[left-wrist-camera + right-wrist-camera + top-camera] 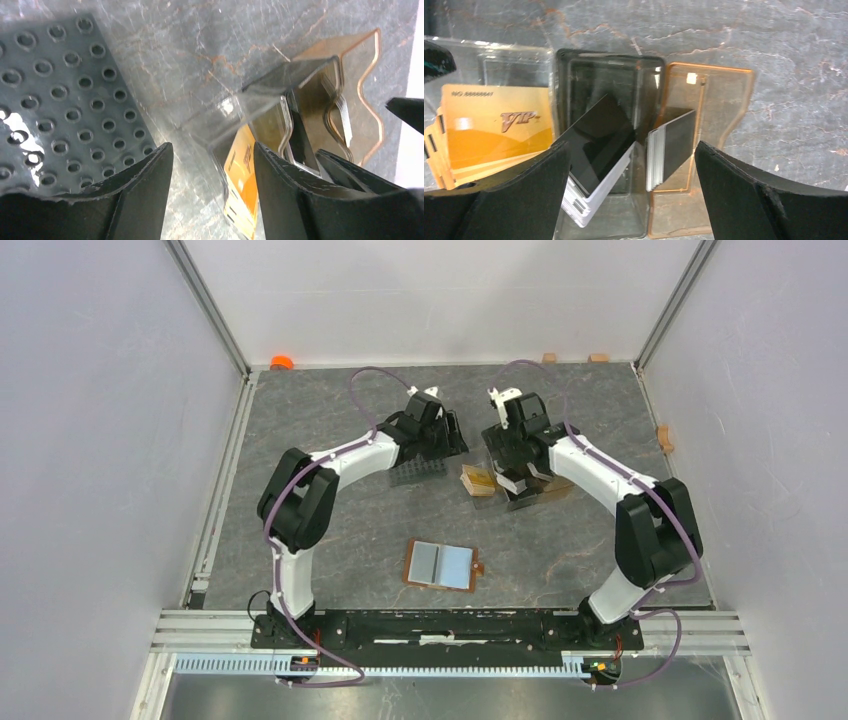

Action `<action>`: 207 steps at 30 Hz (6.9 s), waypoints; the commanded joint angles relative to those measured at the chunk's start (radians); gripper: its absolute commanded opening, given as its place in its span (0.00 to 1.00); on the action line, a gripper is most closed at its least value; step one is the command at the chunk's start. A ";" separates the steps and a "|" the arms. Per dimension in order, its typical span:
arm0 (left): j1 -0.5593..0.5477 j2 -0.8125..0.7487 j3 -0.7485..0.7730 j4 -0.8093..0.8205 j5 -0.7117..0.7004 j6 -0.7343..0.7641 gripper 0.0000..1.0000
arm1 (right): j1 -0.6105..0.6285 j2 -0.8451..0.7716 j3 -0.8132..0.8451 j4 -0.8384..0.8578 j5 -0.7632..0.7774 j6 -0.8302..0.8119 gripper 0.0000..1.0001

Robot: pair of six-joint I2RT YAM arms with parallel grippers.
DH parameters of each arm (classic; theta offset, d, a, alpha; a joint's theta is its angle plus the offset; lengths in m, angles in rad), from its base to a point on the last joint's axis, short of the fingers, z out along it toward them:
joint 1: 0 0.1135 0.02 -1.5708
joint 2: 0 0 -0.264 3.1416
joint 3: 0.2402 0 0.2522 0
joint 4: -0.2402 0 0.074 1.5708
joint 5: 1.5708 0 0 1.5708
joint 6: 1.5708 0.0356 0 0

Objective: Put the credit cards into the card holder
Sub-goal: Pick up the credit card from the storage box, then insert the credit card into the card holder.

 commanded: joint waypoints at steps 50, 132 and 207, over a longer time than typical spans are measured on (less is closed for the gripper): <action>-0.063 0.077 0.056 -0.037 -0.094 0.043 0.02 | -0.118 0.075 -0.012 -0.007 -0.267 0.095 0.71; -0.085 0.012 0.035 -0.017 -0.003 0.004 0.03 | 0.342 -0.135 -0.571 0.845 -0.004 -0.386 0.00; -0.056 -0.688 -0.829 -0.121 0.174 0.124 0.53 | 0.565 -0.403 -1.034 1.083 -0.198 1.416 0.00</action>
